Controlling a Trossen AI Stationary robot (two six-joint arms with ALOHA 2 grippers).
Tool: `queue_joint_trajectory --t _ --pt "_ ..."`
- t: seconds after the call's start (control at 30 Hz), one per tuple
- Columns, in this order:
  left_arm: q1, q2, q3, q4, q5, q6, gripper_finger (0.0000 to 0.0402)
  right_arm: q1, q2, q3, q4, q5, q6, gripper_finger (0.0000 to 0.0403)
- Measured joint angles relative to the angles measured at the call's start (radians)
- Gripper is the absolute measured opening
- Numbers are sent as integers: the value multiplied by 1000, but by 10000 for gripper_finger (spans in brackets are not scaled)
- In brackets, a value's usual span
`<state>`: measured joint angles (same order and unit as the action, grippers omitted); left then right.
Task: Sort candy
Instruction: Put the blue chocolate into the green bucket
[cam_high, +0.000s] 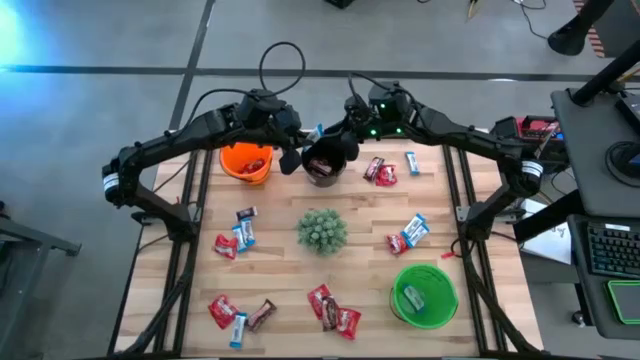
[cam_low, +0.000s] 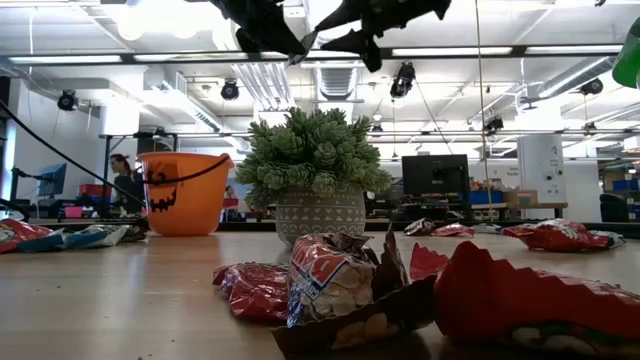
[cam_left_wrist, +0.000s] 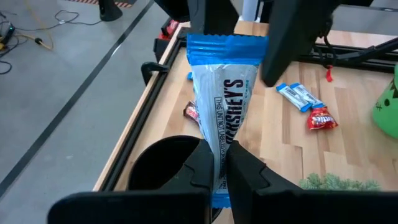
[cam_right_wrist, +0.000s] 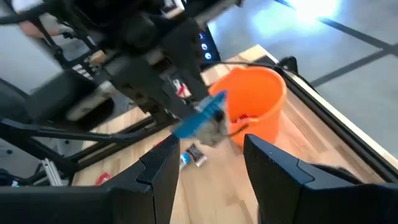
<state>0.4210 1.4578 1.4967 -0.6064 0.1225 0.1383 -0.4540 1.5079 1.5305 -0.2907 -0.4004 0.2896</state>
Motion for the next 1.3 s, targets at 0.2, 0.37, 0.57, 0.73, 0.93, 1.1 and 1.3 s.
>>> queue_joint_trajectory --t 0.2,0.37,0.57,0.73,0.93,1.1,1.3 --pt "0 0 0 0 0 7 0 20 7 2 12 0 7 169" --pt "0 0 0 3 1 7 0 28 11 2 44 1 7 169" --pt "1 0 -1 1 35 6 0 27 46 2 103 12 36 169" --pt "0 0 -1 5 45 6 0 27 68 2 111 62 59 167" --pt "0 1 -2 7 45 6 0 27 77 3 121 80 64 145" --pt "0 2 -2 4 43 6 0 27 76 3 117 80 71 74" --pt "0 2 -2 4 44 4 0 27 69 3 103 82 53 24"
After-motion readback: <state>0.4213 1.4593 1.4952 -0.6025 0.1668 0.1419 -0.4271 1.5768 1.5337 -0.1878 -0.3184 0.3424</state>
